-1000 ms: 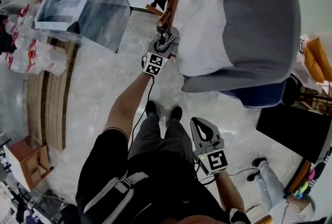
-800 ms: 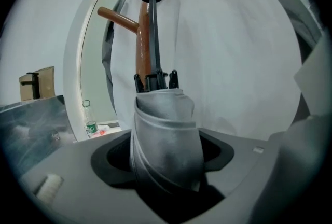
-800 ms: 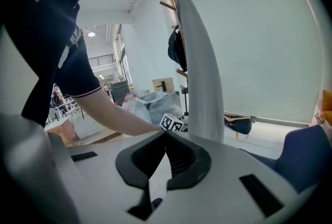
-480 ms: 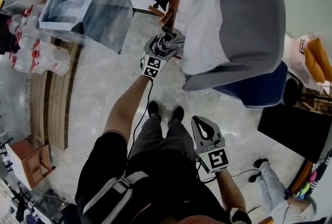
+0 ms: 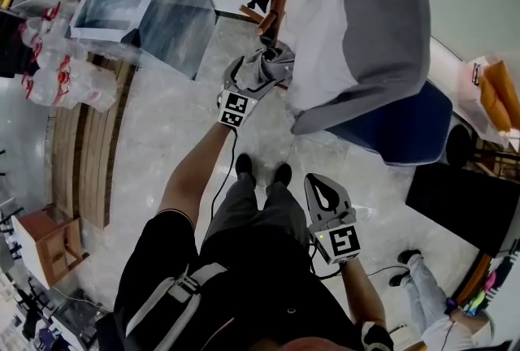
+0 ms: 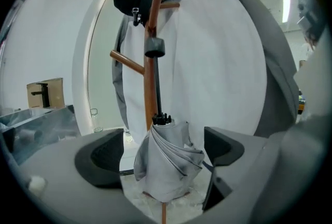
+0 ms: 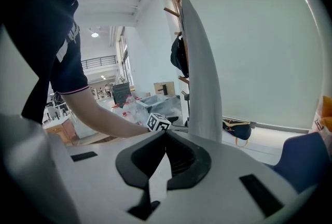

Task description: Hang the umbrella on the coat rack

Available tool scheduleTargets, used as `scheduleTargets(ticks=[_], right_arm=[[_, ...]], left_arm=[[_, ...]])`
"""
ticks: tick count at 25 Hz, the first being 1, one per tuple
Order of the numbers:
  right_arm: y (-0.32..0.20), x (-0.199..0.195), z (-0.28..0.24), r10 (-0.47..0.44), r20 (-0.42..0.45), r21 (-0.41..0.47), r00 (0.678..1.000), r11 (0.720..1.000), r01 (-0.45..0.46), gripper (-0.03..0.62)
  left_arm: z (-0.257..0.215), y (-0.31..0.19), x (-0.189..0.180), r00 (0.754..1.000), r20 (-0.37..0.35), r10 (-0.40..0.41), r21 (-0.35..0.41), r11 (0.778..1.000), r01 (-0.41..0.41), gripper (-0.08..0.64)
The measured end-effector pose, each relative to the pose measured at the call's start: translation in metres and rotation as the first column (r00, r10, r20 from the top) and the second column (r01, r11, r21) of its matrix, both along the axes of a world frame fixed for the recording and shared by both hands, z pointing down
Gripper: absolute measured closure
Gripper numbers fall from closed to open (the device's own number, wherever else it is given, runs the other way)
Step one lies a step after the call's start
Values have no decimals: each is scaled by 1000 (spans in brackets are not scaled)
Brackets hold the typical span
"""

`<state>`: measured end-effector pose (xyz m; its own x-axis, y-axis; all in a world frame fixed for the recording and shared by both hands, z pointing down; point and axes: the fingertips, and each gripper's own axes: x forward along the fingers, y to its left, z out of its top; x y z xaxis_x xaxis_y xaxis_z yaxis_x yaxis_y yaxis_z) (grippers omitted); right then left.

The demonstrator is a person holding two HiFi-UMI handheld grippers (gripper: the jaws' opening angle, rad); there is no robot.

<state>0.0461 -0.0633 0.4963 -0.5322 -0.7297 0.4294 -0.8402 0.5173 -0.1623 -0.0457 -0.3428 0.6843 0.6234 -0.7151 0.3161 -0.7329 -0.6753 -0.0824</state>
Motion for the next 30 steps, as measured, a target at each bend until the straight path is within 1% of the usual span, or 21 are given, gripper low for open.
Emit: scheduleTargets(ticks=[9,15,21,23,28,30], right_arm=[[-2,-1,-29,-11,-4,87,1000,996,12,588],[-4,9,-41,6,-16,124,1000,992,-4,588],[-8,15,-47,14,-28,159,1000,987,-9,588],[-8,15,-50,18,-25,168,1000,986,-14,588],[-9,19,-56,22,-35,176,999,984,-16,588],[-9,20,-62,25,-29,188,999,982,-19,588]], left_arm=[[-73,40,-34,1000,-16,-20,72,997,22,84],[-121,64,-48,999,-32,-33,119,992,37,111],[-162,91,-56,997,-72,-26,152,988,36,175],[-174,103,-58,996,-85,-22,156,987,35,205],[-212,134,-54,994,-107,27,201,980,-5,299],[-227,145,-53,990,-137,29,212,977,0,329]])
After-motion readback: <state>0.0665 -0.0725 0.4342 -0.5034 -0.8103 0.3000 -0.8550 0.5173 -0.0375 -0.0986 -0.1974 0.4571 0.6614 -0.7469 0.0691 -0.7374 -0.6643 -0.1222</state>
